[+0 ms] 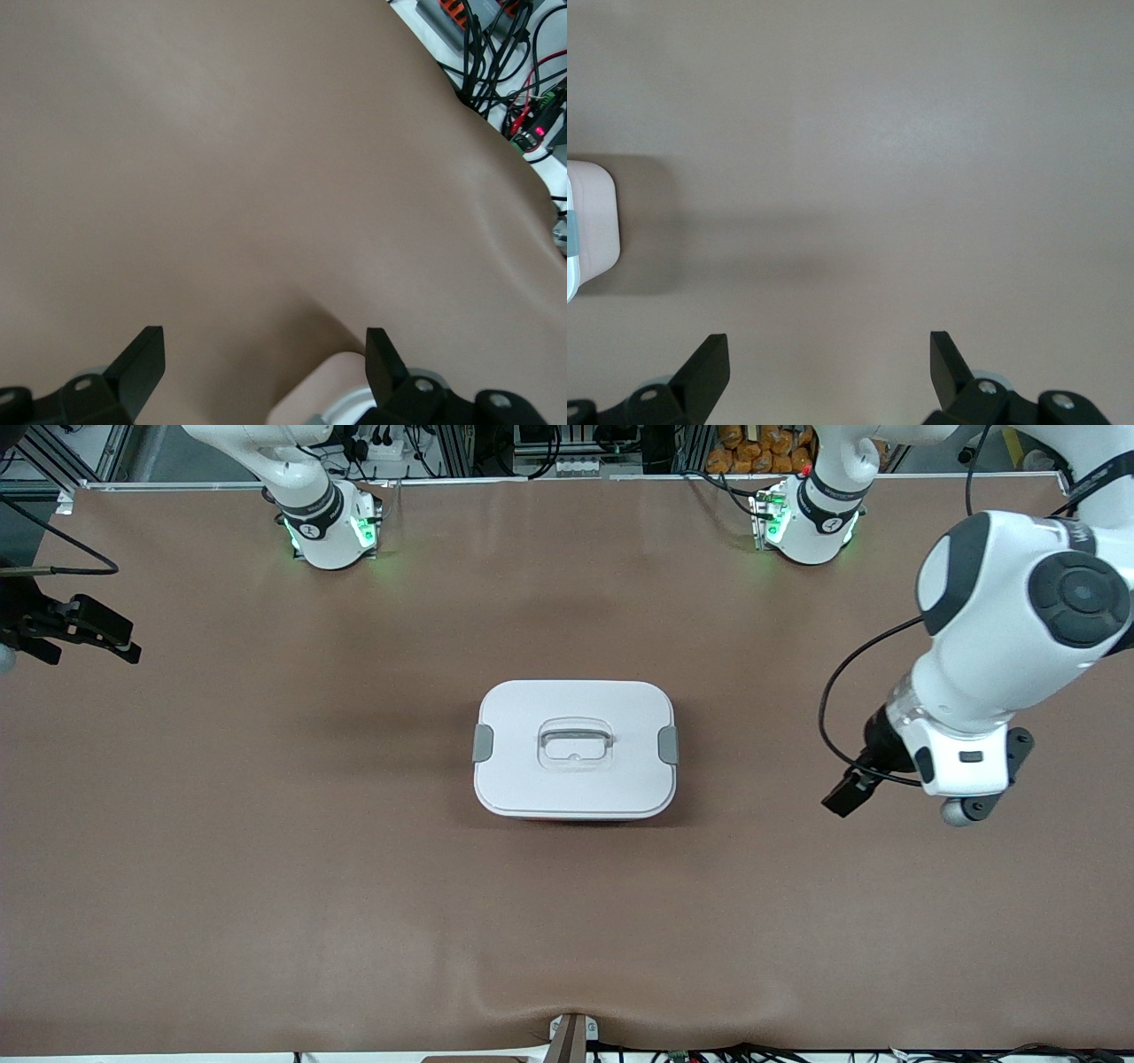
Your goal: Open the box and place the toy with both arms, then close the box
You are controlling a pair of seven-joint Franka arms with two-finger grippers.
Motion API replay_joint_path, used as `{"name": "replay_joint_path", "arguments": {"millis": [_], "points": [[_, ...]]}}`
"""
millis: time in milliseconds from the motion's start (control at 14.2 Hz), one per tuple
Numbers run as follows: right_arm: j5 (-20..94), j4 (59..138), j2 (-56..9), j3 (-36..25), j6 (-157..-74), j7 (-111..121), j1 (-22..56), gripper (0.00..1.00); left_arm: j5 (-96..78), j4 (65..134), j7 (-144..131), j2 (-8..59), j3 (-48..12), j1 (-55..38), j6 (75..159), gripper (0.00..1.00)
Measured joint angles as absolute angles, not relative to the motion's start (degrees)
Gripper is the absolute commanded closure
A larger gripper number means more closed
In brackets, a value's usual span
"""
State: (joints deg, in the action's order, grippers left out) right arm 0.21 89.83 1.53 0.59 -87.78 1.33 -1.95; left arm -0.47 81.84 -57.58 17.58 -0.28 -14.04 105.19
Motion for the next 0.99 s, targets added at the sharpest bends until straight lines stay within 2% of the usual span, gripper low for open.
{"name": "replay_joint_path", "arguments": {"millis": [564,987], "points": [[0.2,89.9,1.5,0.6,-87.7,1.4,-1.9,0.0,-0.6,80.5,-36.7,14.4,-0.2,-7.8,99.5,0.0],[0.2,89.9,1.5,0.7,-87.7,1.3,-1.9,0.0,-0.6,80.2,-22.4,9.0,0.5,-4.2,92.1,0.0]]}}
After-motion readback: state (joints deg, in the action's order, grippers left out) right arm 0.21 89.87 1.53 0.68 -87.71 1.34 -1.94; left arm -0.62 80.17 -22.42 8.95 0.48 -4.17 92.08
